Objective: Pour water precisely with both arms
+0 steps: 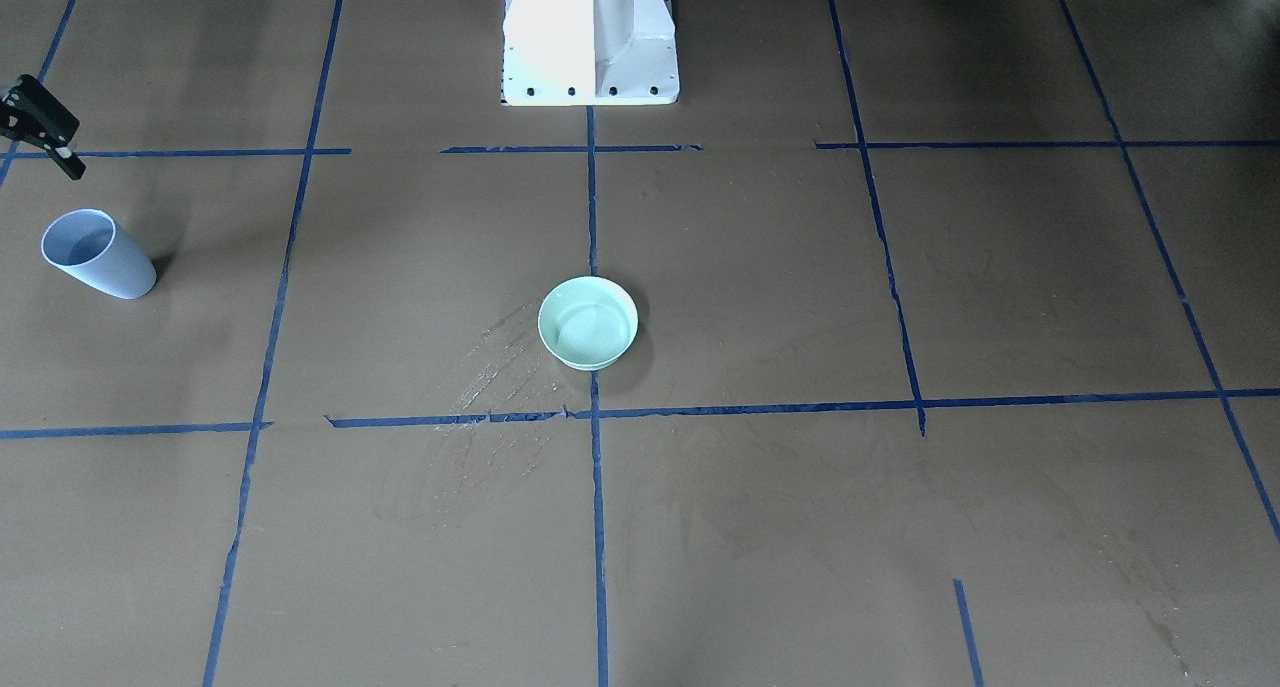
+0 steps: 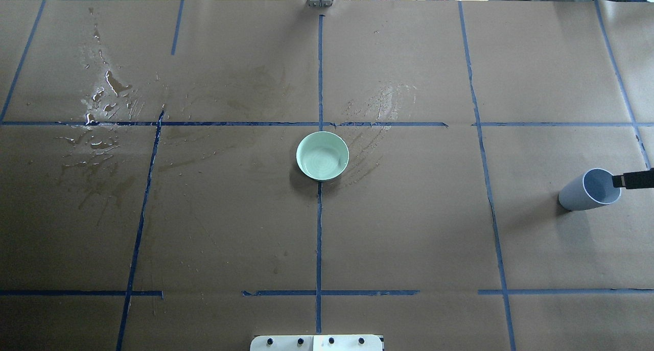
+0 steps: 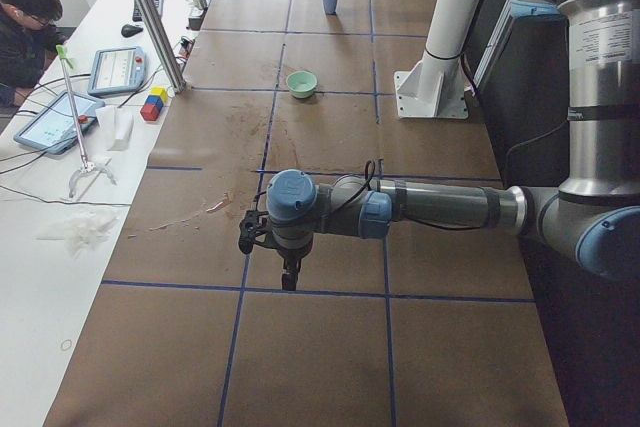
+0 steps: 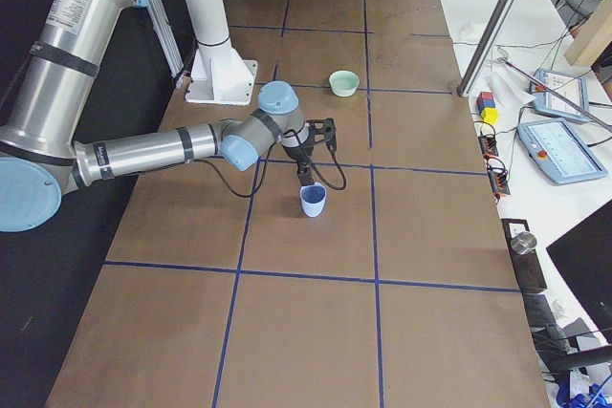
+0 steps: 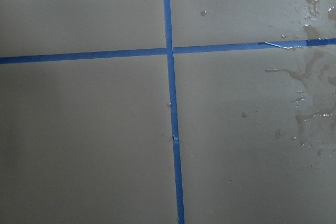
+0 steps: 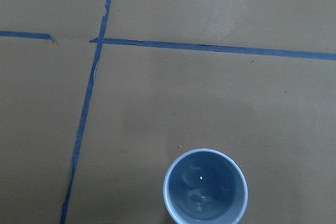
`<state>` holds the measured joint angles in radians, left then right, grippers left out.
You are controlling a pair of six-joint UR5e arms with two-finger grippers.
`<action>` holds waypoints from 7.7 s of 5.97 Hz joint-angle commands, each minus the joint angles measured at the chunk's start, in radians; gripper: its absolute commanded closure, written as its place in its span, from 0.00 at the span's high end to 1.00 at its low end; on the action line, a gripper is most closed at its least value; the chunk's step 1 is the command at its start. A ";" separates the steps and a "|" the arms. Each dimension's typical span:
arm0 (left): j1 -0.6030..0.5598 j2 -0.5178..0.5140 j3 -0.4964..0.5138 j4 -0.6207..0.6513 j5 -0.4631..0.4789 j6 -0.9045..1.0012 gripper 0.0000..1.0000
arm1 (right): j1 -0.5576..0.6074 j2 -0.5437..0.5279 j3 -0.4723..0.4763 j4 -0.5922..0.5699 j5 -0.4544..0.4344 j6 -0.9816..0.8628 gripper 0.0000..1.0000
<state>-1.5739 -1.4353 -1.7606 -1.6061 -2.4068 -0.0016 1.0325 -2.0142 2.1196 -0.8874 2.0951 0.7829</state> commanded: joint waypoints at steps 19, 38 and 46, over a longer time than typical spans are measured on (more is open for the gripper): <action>0.000 0.001 -0.003 0.002 0.000 -0.005 1.00 | -0.717 -0.003 -0.406 0.568 -1.090 0.417 1.00; 0.000 0.003 0.009 -0.002 0.009 0.005 1.00 | -0.717 0.146 -0.234 0.379 -1.189 0.231 0.00; 0.002 -0.002 0.024 -0.002 0.008 0.003 1.00 | -0.732 0.929 -0.257 -0.758 -1.242 0.223 0.00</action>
<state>-1.5723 -1.4375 -1.7382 -1.6076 -2.3991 -0.0006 0.3041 -1.1585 1.9094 -1.5408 0.8551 1.0138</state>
